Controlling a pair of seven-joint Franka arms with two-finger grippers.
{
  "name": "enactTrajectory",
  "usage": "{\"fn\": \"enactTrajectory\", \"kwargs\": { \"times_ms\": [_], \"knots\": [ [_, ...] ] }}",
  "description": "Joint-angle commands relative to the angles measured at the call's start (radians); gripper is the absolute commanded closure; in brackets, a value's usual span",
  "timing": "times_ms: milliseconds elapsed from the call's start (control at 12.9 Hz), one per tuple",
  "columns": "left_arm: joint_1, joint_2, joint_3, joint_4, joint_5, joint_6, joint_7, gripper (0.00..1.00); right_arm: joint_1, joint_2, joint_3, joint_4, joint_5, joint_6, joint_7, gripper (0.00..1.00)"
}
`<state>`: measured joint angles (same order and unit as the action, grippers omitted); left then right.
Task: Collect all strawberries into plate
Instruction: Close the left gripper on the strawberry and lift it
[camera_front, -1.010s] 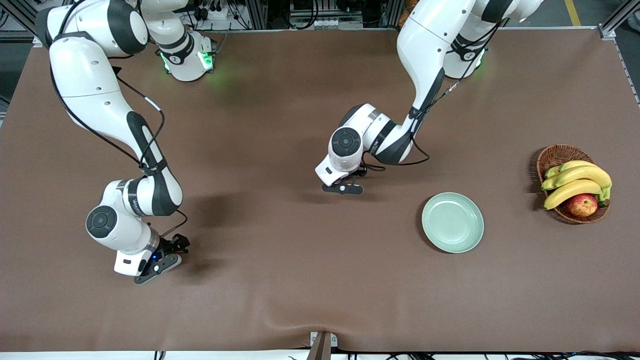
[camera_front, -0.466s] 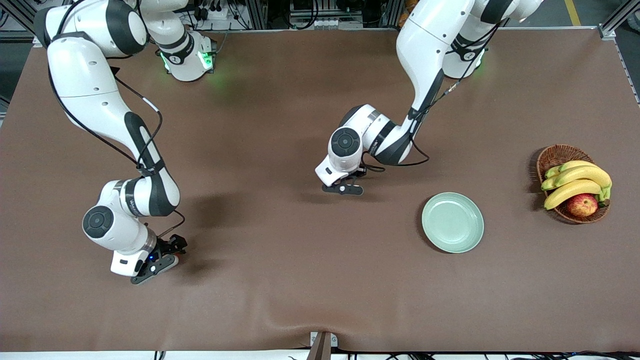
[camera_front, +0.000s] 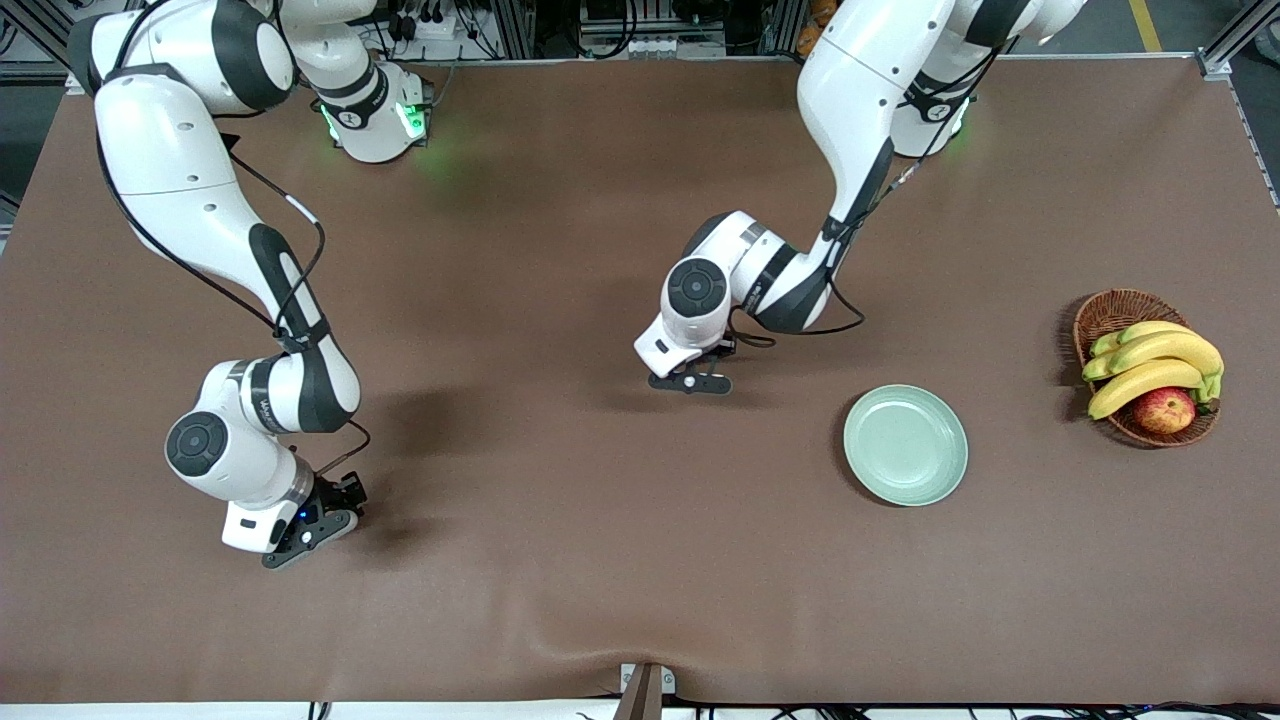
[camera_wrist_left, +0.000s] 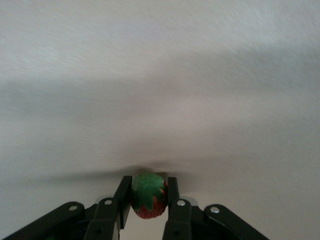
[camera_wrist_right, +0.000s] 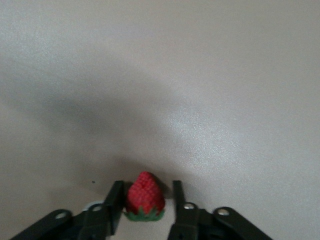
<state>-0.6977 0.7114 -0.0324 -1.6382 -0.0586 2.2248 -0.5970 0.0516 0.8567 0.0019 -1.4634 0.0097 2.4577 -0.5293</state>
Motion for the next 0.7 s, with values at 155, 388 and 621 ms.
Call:
{"fn": "enactTrajectory", "kwargs": {
  "times_ms": [155,388,621],
  "knots": [
    [0.082,-0.098,0.008,-0.015,0.034,-0.091,0.005,0.91,-0.015,0.001,0.024,0.008,0.006,0.006,-0.018,1.0],
    [0.176,-0.133,0.006,-0.028,0.094,-0.108,0.058,0.9,-0.016,-0.045,0.078,0.008,0.018,-0.057,-0.023,1.0],
    [0.271,-0.168,0.008,-0.06,0.097,-0.108,0.166,0.9,-0.018,-0.108,0.128,0.009,0.024,-0.158,-0.023,0.99]
  ]
}}
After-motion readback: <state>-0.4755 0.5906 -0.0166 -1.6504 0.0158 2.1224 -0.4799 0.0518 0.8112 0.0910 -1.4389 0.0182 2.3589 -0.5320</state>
